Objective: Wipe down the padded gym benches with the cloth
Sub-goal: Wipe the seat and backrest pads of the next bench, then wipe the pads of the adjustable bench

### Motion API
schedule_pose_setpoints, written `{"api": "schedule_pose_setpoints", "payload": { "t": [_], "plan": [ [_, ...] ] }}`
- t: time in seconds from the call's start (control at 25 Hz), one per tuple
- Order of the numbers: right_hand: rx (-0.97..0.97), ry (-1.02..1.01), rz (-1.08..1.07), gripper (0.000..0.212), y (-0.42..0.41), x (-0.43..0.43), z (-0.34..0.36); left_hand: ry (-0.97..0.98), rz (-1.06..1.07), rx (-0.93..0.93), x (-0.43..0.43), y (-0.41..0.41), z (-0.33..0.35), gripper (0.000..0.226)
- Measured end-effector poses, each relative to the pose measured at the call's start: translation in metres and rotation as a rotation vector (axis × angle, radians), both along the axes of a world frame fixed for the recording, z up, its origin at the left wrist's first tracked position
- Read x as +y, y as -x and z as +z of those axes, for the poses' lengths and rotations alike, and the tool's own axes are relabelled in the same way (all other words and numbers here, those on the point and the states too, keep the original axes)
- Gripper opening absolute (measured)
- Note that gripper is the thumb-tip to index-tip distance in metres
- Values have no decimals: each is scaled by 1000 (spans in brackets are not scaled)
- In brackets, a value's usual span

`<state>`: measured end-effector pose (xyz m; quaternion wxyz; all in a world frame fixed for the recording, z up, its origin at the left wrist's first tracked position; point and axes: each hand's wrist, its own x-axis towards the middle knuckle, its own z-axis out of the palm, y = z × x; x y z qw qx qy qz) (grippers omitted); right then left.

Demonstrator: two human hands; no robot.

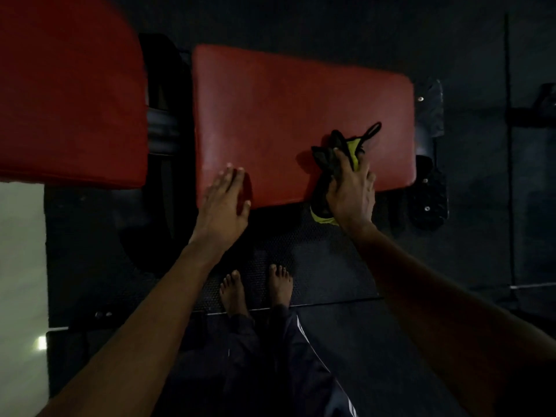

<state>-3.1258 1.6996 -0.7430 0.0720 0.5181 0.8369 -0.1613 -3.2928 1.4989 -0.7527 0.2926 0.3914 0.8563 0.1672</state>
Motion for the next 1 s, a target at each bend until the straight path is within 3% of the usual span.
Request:
{"api": "schedule_pose_setpoints", "payload": {
  "t": [0.08,0.16,0.36,0.52,0.68,0.8,1.0],
  "plan": [
    [-31,19,145,70,-12,-2,1,8,-169,20,24,-18,-2,67],
    [-38,20,287,72,-29,5,-1,34,-192,28,44,-37,-8,63],
    [54,35,-137,69,-48,33,-9,86,-157,63,49,-44,-16,59],
    [228,146,-164,58,-49,41,-6,106,-192,70,56,-37,-8,55],
    [362,261,-236,53,-74,69,22,139,-118,-78,73,-33,13,56],
    [323,290,-272,53,-96,93,74,77,-114,-159,108,-36,62,55],
    [335,282,-265,49,-128,119,204,-99,-185,-223,172,-33,197,58]
  ]
}}
